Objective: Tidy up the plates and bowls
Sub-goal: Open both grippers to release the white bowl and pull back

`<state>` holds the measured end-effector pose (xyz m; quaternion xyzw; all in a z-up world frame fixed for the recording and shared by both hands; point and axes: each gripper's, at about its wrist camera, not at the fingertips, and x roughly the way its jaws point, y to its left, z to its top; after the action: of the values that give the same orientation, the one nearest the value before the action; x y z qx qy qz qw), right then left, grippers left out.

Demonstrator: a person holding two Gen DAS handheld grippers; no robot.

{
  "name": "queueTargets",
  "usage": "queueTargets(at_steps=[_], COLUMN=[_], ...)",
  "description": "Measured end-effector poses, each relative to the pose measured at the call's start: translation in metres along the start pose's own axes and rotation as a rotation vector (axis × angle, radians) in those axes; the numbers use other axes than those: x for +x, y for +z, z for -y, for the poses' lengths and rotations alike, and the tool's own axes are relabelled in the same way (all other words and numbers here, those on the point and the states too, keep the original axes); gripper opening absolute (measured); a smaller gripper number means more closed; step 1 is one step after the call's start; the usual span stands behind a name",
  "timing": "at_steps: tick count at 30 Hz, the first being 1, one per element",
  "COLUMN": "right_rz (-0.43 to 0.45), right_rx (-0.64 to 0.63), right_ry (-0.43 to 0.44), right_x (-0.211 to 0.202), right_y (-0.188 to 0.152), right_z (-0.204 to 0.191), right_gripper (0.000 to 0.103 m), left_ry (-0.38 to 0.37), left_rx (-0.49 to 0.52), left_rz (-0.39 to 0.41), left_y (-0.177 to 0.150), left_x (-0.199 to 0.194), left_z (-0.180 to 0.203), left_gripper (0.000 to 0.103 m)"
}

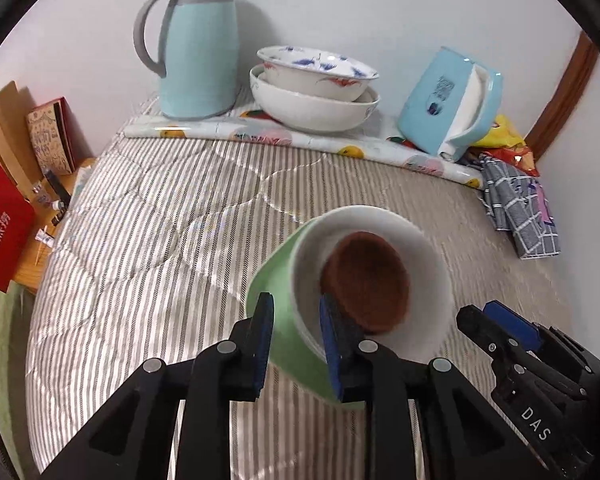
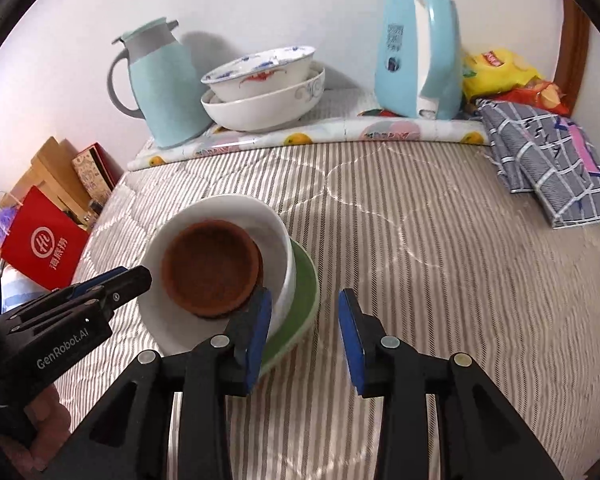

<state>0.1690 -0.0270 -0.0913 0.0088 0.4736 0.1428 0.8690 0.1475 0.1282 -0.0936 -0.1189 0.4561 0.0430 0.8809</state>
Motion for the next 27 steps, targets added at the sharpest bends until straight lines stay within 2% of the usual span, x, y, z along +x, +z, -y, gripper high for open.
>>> queueTargets(at_steps=[1, 3, 6, 7, 10, 14, 20, 22, 25, 27], right_rz=[0.001, 0.01, 0.04, 0.049, 0.076, 0.109, 0.149, 0.161, 0.197, 0.209], right_rx=[-0.001, -0.001, 0.006, 0.006, 0.01, 0.027, 0.032, 0.037, 0.028, 0.023], right_ry=[0.002, 0.003, -0.048, -0.068, -0.107, -0.098, -0.118, -0.121, -0.128, -0.129], right_x=[-0.005, -0.02, -0.044, -0.052, -0.077, -0.106, -0.138, -0.147, -0.162, -0.17], right_y=[-0.002, -0.009, -0.02, -0.024, -0.035, -0.05, -0.074, -0.081, -0.091, -0.096], right_z=[0.001, 0.005, 0.012, 0.014, 0.025, 0.038, 0.05, 0.054, 0.056, 0.056], right_gripper=[0.036, 0.039, 0.055, 0.057, 0.057, 0.057, 0.058, 0.072, 0.08, 0.091], left_ry=[-0.003, -0.007, -0.012, -0.015, -0.025, -0.016, -0.006, -0.025, -0.022, -0.022], left_rx=[0.004, 0.013, 0.031, 0.034, 0.054, 0.068, 0.076, 0.079, 0.086, 0.095], left_rz=[0.009, 0.027, 0.073, 0.086, 0.122, 0.167, 0.212, 0.205, 0.222, 0.231], left_y=[-0.003, -0.009, -0.021, -0.025, -0.036, -0.052, -0.078, -0.085, -0.096, -0.1], left_x=[-0.006, -0.019, -0.04, -0.048, -0.069, -0.094, -0.122, -0.128, -0.139, -0.145], left_z=[0.003, 0.011, 0.026, 0.031, 0.046, 0.063, 0.079, 0.081, 0.084, 0.087], left_gripper=[0.023, 0.031, 0.042, 0.043, 0.049, 0.06, 0.068, 0.071, 0.071, 0.072])
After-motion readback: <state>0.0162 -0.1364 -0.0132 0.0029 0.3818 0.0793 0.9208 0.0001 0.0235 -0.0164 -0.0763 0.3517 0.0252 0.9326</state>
